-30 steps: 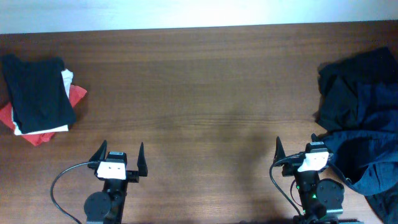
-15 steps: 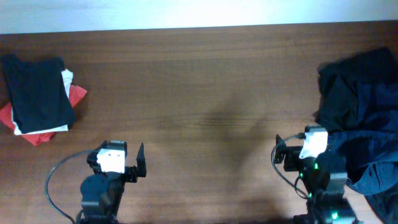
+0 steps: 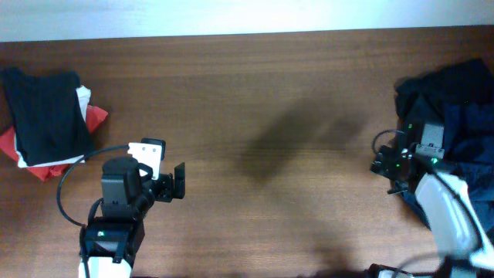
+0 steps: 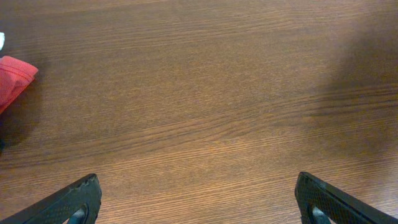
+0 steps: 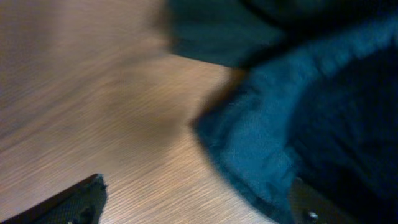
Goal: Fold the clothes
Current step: 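Reach the right gripper into the right pile and grasp the navy shorts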
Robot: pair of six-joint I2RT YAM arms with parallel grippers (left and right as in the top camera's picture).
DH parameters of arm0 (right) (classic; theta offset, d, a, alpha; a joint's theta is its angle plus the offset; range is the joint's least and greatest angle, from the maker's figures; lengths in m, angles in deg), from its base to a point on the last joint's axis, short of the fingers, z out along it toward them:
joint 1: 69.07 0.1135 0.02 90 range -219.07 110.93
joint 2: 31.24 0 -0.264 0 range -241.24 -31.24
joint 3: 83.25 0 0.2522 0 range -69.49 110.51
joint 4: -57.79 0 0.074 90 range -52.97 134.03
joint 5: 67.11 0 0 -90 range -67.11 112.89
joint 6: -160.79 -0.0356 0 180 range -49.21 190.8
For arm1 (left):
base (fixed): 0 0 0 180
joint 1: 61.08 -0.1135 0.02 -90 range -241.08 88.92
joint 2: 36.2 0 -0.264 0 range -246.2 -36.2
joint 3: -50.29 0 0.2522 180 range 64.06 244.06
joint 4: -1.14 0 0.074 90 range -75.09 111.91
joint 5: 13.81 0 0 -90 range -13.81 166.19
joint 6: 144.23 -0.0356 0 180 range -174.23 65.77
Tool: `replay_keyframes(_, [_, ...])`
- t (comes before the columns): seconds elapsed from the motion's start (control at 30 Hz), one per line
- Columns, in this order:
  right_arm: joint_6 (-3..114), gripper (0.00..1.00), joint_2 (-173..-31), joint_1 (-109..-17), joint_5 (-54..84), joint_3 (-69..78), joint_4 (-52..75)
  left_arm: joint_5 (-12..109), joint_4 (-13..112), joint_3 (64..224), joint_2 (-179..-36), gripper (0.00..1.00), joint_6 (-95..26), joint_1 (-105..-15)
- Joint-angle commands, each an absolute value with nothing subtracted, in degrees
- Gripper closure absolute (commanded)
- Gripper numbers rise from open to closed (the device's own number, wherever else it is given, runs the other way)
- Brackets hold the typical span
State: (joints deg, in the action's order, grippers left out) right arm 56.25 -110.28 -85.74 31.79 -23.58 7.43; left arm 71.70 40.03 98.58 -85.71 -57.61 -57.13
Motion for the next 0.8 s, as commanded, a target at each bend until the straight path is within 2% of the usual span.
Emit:
replay_keyframes(0.0, [53.15,0.09,-118.26,-90.15,34.11,-23.08,9.44,70.84,39.83,100.02,-85.73,0.01,-57.24,-57.5])
replay_keyframes(0.13, [51.79,0.12,-127.35,-92.82,34.07,-23.08,17.18,70.84,39.86,100.0,-85.73,0.01,-57.24,-57.5])
replay_keyframes(0.17, [51.77,0.16,-128.95,-92.82,33.21,-23.08,18.86,70.84,39.83,100.0,-85.73,0.01,-57.24,-57.5])
replay_keyframes(0.2, [51.77,0.32,-129.8,-92.77,32.23,-23.08,19.19,70.84,39.83,100.0,-85.73,0.01,-57.24,-57.5])
replay_keyframes(0.27, [51.83,0.79,-130.3,-92.75,28.49,-23.06,18.47,70.84,39.83,100.0,-85.73,0.01,-57.22,-57.5])
replay_keyframes(0.3, [51.88,0.92,-129.86,-92.77,25.8,-22.88,17.33,70.87,39.83,100.0,-85.73,0.01,-57.24,-57.5])
replay_keyframes(0.33, [52.42,0.96,-128.95,-92.77,21.19,-21.83,14.84,70.87,39.81,100.0,-85.73,0.01,-57.24,-57.5])
replay_keyframes(0.43, [64.9,0.96,-123.96,-92.71,-4.21,-11.3,3.65,70.95,39.83,100.0,-85.73,0.01,-57.24,-57.5])
replay_keyframes(0.5, [68.38,0.96,-120.29,-92.64,-11.92,0.37,-6.05,71.02,39.86,100.0,-85.73,0.01,-57.24,-57.5])
replay_keyframes(0.6, [75.75,0.96,-117.32,-90.33,-17.95,10.49,-14.12,71.02,39.86,100.0,-85.73,0.01,-57.24,-57.5])
replay_keyframes(0.67, [83.81,0.96,-116.14,-84.27,-21.01,14.32,-19.67,71.04,39.86,100.0,-85.73,0.01,-57.24,-57.5])
replay_keyframes(0.77, [93.56,0.96,-116.86,-69.43,-21.01,14.3,-23.28,71.02,39.86,100.0,-85.76,0.01,-57.22,-57.5])
